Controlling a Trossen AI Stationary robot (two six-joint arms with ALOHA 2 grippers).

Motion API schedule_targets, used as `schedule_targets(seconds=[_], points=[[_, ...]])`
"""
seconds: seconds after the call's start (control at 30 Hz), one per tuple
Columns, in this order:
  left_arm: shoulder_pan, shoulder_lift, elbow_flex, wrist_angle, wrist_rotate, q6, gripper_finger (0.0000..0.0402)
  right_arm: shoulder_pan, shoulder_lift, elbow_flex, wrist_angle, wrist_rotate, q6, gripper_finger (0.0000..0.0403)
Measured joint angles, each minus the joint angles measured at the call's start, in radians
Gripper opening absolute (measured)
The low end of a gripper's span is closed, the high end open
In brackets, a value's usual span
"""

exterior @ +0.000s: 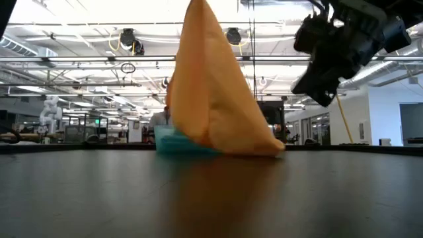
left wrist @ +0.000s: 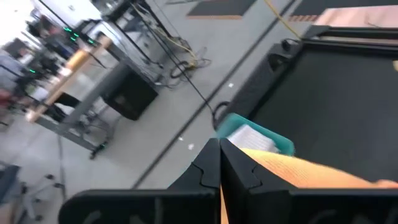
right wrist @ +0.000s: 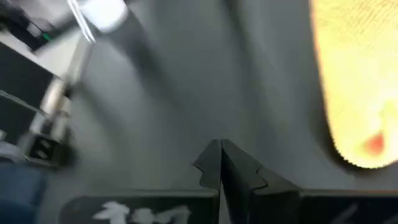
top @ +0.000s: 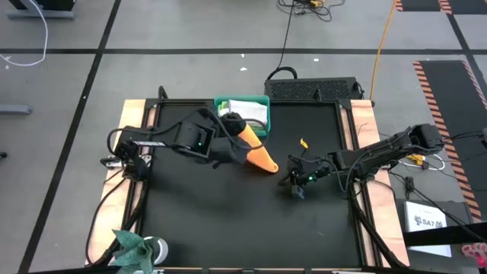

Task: Fold microfiber towels
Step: Fold the orange microfiber towel

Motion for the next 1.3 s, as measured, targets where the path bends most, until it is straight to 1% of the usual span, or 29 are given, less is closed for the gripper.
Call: schedule_targets(seconds=[0.17,0.3,0.43,0.53,0.67,0.83,0.9,0.97,1.1,1.2,1.23,1.3], points=[[0.023,0.0,0.017,0.009,-0.006,0.05,0.0,0.0,0.0,0.0,0.135,-0.021,0.042,0.0],[0.038,0.0,0.017,0.012,0.005,0.051,0.0,0.0,0.026,0.0,0.146,-0.019,0.075,0.0001],[0.041,0.001,0.017,0.048,0.038,0.057,0.0,0.0,0.088,0.0,0.151,-0.022,0.104,0.0012],[0.015,0.001,0.017,0.123,0.051,0.128,0.0,0.0,0.137,0.0,0.163,-0.023,0.11,0.0018],[-0.025,-0.013,0.016,0.291,0.037,0.295,0.0,0.0,0.178,0.0,0.168,-0.033,0.11,0.002],[-0.053,-0.062,0.017,0.568,-0.029,0.508,0.0,0.0,0.185,0.0,0.182,-0.058,0.111,0.002],[-0.055,-0.088,0.017,0.649,-0.059,0.584,0.0,0.0,0.174,-0.001,0.196,-0.079,0.112,0.002],[-0.05,-0.105,0.017,0.726,-0.072,0.64,0.0,0.0,0.164,0.001,0.246,-0.089,0.12,0.002],[-0.032,-0.136,0.017,0.791,-0.095,0.684,0.0,0.0,0.154,0.001,0.38,-0.13,0.122,0.002],[-0.019,-0.139,0.018,0.806,-0.1,0.687,0.0,0.0,0.156,0.001,0.489,-0.124,0.116,0.002],[-0.018,-0.138,0.018,0.806,-0.099,0.687,0.0,-0.001,0.159,0.001,0.501,-0.103,0.106,0.002],[-0.018,-0.134,0.017,0.802,-0.098,0.686,0.0,-0.002,0.162,0.001,0.482,-0.024,0.084,0.002]])
